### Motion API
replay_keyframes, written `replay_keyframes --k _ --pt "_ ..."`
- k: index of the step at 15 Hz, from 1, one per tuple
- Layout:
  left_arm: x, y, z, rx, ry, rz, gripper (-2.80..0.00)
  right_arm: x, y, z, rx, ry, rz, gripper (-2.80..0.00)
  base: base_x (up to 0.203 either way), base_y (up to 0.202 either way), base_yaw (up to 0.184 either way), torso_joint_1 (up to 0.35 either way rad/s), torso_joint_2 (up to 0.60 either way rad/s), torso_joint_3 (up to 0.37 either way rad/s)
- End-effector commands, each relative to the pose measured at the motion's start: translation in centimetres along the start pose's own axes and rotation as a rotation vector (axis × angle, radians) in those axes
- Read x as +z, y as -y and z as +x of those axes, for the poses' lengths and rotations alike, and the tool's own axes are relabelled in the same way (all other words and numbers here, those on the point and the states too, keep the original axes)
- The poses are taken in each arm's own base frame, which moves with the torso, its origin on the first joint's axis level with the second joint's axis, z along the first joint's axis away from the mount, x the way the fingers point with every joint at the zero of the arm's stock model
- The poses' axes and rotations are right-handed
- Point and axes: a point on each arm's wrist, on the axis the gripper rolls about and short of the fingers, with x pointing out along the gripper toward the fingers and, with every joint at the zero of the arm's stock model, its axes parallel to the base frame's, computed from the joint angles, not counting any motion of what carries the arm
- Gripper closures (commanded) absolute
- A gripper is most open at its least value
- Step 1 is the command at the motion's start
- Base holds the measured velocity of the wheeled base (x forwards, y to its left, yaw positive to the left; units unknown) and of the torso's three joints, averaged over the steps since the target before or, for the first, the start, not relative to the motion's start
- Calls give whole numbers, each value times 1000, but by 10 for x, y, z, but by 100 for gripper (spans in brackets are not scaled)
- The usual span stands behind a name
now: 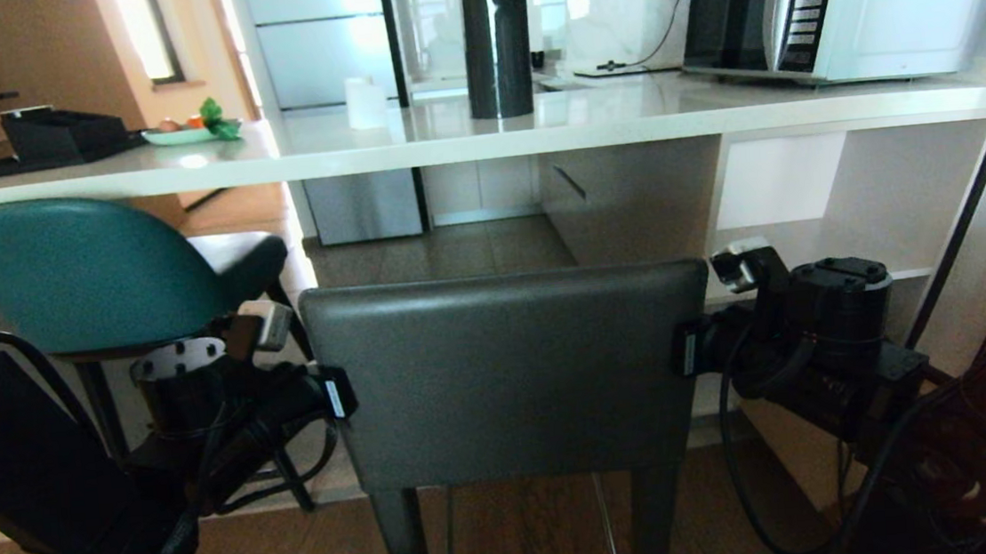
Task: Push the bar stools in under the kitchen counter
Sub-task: Push the gray chair back under the dining table
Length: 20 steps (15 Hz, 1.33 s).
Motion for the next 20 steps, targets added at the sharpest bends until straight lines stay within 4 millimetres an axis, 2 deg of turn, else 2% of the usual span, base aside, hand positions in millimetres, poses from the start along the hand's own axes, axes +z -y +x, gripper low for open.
replay_keyframes --k 1,9,14,18,20 --pt "-2 -1 0 5 -6 -1 0 -1 0 1 1 -1 -1 0 191 0 3 2 2 3" --pt "-3 -1 -6 6 -16 -2 0 -2 0 -2 1 4 -1 0 170 0 1 1 3 6" --pt "0 0 -10 4 -10 1 0 -2 -1 -6 3 15 -2 0 0 0 0 0 0 0" --pt "-2 6 -25 -11 -31 0 0 -4 0 -14 5 15 -2 0 0 0 0 0 0 0" --pt "-2 6 -23 -13 -29 3 0 -5 0 -13 5 18 -2 0 0 0 0 0 0 0"
